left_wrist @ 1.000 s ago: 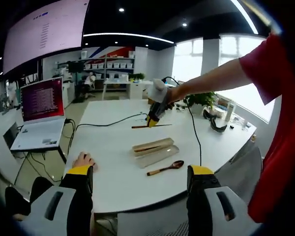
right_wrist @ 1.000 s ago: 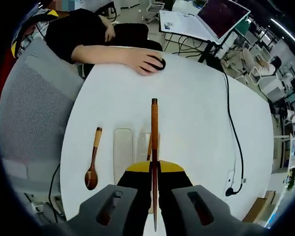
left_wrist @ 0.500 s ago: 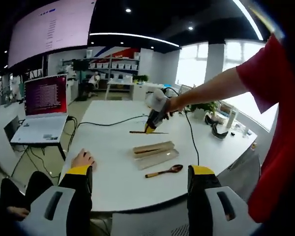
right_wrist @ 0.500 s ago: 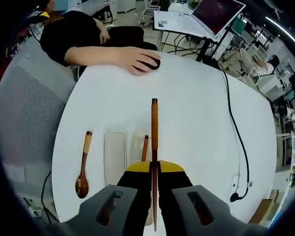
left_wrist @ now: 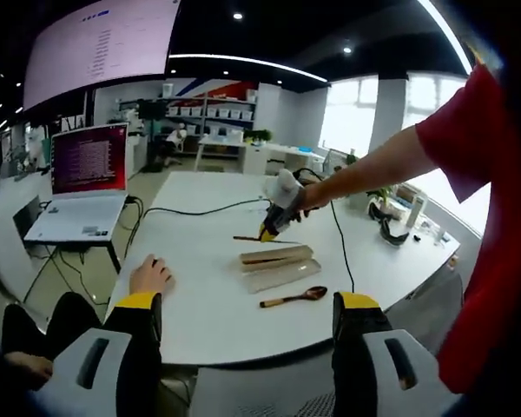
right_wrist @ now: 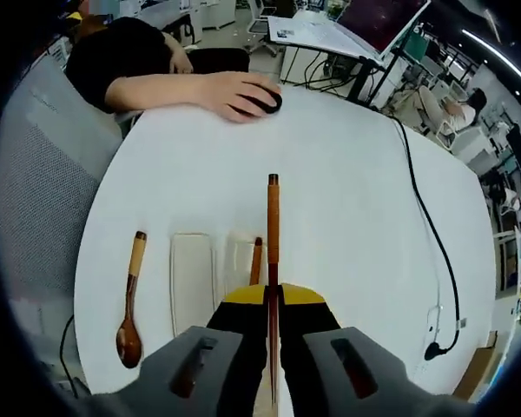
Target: Arrange the utensils inside the cutlery case until each visible utensil rests in its matching compartment.
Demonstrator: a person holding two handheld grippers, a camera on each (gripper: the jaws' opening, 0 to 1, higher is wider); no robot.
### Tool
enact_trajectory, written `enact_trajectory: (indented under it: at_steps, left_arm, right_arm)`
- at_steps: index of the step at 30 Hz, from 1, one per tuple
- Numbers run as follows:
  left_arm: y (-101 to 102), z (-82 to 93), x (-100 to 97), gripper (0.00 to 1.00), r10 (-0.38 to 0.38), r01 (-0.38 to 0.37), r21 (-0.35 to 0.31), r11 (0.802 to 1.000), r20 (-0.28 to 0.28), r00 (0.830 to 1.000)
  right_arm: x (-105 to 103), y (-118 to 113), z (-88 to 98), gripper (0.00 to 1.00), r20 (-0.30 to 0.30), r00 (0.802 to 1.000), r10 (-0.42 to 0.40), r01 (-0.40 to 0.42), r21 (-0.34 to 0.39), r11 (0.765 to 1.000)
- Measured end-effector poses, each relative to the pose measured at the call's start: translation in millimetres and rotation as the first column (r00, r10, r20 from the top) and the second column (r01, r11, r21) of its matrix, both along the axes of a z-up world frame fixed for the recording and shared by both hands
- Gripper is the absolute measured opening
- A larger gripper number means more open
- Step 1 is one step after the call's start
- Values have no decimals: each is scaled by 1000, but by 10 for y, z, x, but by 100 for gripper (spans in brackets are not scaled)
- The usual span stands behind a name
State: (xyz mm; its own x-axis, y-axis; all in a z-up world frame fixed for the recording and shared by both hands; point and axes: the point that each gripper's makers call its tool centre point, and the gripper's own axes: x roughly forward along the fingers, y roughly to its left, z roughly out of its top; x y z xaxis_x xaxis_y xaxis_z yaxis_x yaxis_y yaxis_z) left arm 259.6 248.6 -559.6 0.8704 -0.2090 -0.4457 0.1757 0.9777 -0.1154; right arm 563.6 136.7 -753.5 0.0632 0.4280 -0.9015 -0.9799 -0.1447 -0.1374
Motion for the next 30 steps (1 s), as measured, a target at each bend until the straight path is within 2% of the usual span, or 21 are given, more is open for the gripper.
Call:
enact_trajectory:
  at_steps: [3,6,13,15,22,24,26,30]
  left_arm:
    - [7,8,14,82,-1,1,8,1000,0,1000]
    - [9,2,23,82,0,0,11,1000,-5,1000]
    - [2,7,31,82,-5,6,20,1000,-7,1000]
    - [6,10,28,82,-6,6,21,1000,-5,1000]
    - [41,9,13,81,3,-3,27,1000,-5,1000]
    - [51,6,2,81,4,-4,28,1000,-6,1000]
    - [49,6,-7,81,6,-6,29,1000,-7,1000]
    - [60,6,-16,81,11,-11,28,1000,-6,1000]
  right_arm:
    - [43,-24,-59,1,59,998,13,-13,-1,1000]
    - [12,-69,-141,1,32,999,-10,10,2,1000]
    - [-10,-157,-234,1,25,1000,-18,19,-18,1000]
    - [-86,-182,-269,1,-37,997,-75,74,-17,997]
    - [-54,-214,-323,1,-13,996,-93,93,-30,995]
    - [-90,-261,-365,1,-24,995,-93,91,-76,993]
    - [-109,-294,-383,1,-3,998,-61,60,-103,993]
    - [-138,-342,-409,1,-10,995,-101,99,-140,985]
